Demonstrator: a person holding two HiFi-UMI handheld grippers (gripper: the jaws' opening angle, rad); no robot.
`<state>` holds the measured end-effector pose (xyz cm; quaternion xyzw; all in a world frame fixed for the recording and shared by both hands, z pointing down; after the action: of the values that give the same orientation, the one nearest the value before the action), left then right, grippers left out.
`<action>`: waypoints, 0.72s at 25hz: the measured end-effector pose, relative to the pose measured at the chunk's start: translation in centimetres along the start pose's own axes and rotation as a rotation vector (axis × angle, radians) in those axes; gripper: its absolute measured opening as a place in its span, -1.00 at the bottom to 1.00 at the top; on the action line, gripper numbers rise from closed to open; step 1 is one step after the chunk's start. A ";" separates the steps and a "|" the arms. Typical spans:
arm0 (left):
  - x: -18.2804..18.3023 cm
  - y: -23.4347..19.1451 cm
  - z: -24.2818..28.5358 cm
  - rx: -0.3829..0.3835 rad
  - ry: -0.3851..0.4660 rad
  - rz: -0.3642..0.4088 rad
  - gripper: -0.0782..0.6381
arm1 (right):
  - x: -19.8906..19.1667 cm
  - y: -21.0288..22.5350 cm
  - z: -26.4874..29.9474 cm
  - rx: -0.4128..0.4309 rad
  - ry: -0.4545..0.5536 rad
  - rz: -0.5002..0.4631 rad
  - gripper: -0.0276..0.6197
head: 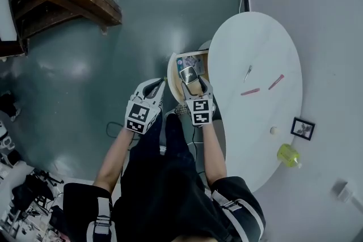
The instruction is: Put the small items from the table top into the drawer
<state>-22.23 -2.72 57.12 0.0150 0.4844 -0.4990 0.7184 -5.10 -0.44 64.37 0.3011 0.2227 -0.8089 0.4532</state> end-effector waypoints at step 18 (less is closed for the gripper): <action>-3.9 -2.8 4.1 -0.002 -0.066 -0.072 -0.73 | -5.8 -0.1 7.7 0.066 -0.111 0.009 -0.04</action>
<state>-21.65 -3.49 63.34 -0.0197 0.4614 -0.5241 0.7156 -5.02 -1.80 73.94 0.2716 0.1689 -0.8293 0.4583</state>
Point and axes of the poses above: the fingertips, and each gripper's own axes: z forward along the fingers, y to its right, x out of its top, the point moved 7 cm from there along -z, backward along the fingers, and after that the axes turned 14 degrees about -z, right-handed, at the moved point
